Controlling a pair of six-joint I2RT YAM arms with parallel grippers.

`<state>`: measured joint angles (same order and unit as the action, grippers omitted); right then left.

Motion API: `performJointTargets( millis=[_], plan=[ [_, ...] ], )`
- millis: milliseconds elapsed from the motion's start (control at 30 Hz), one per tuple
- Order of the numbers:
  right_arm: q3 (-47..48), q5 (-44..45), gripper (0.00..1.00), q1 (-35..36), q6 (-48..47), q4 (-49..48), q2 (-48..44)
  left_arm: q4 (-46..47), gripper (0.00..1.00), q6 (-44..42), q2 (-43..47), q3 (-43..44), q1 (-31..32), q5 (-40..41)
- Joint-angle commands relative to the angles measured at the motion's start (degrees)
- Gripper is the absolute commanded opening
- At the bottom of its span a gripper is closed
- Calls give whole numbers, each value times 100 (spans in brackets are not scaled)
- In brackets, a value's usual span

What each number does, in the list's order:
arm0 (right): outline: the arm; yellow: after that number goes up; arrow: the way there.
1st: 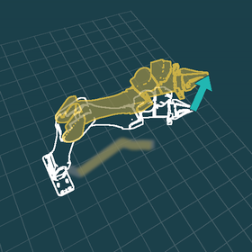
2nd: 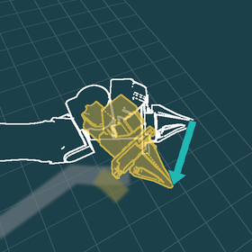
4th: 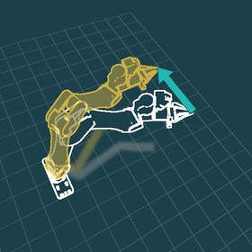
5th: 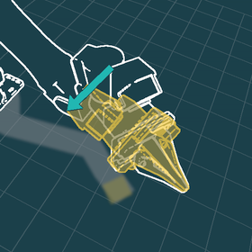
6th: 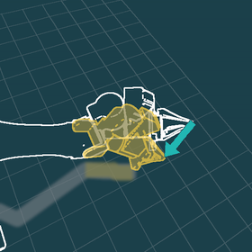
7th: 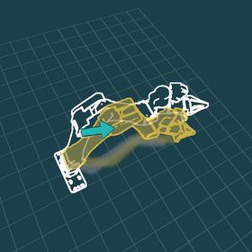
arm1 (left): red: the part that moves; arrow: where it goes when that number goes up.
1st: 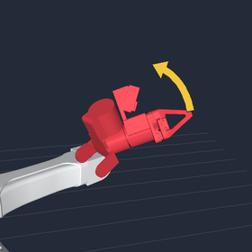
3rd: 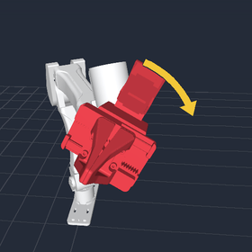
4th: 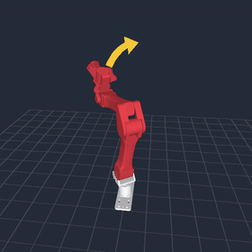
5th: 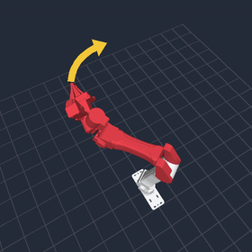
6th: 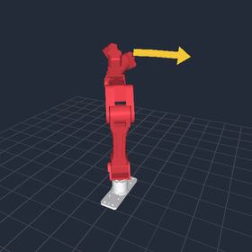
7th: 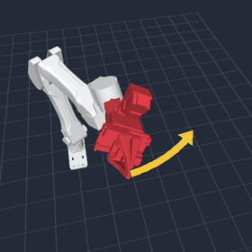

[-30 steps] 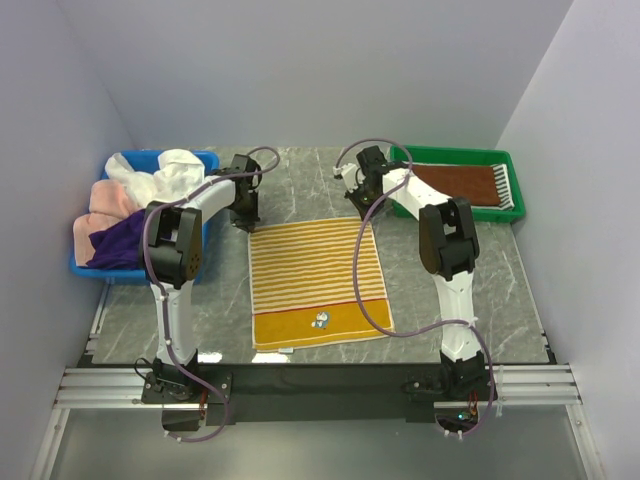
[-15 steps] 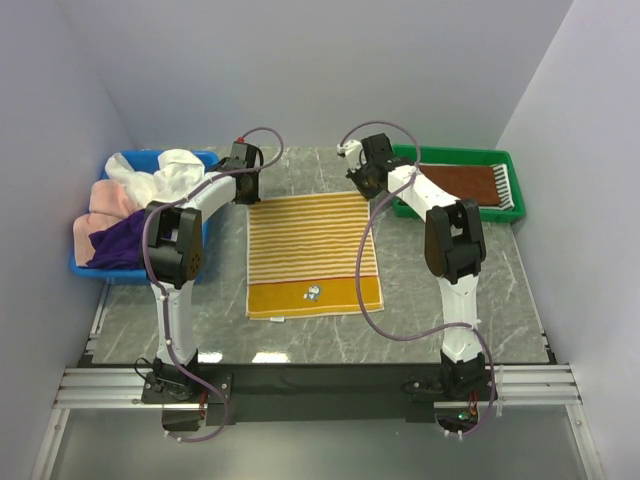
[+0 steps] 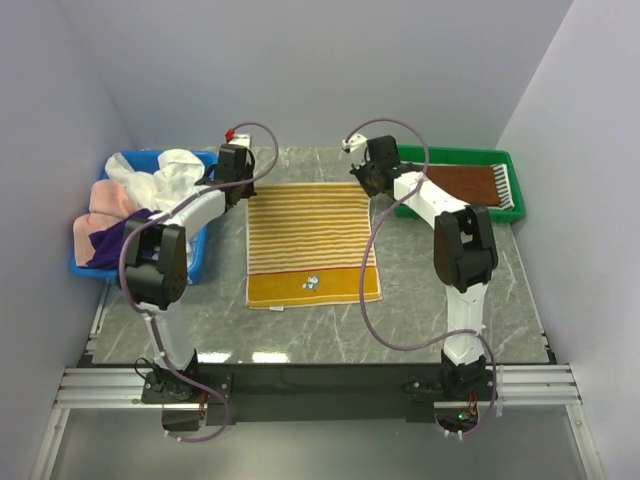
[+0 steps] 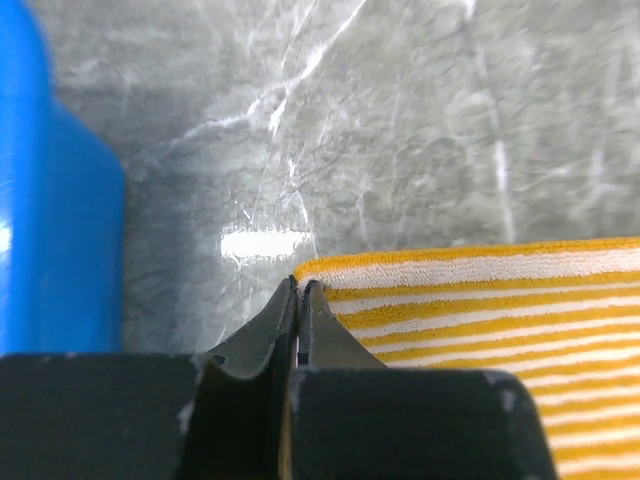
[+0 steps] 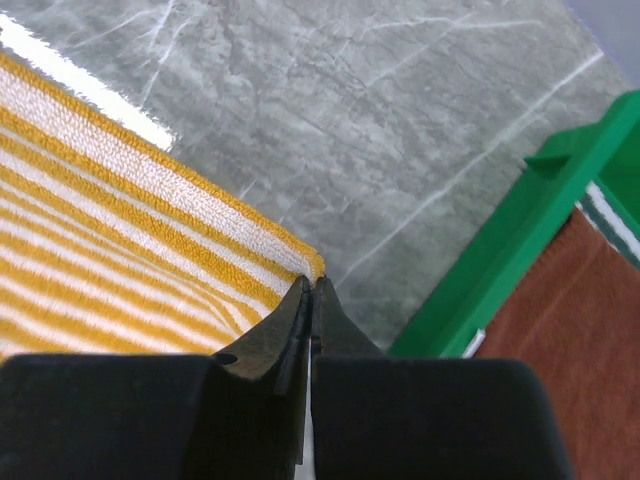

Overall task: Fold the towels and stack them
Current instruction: Fold the towel

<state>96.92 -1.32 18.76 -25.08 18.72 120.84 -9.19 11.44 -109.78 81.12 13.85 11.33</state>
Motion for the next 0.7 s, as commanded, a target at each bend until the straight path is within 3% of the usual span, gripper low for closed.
performJointTargets(
  millis=[0,300,667],
  plan=[
    [-506,554,0,-171,-6,-483,-788,611,1,-134,667,-447,-137,431],
    [-2054,861,0,31,188,-1063,-1861,1032,1,358,1757,-1783,-32,413],
    [-4005,1696,0,479,627,-1863,-3302,1428,1,930,3251,-3242,355,1019]
  ],
)
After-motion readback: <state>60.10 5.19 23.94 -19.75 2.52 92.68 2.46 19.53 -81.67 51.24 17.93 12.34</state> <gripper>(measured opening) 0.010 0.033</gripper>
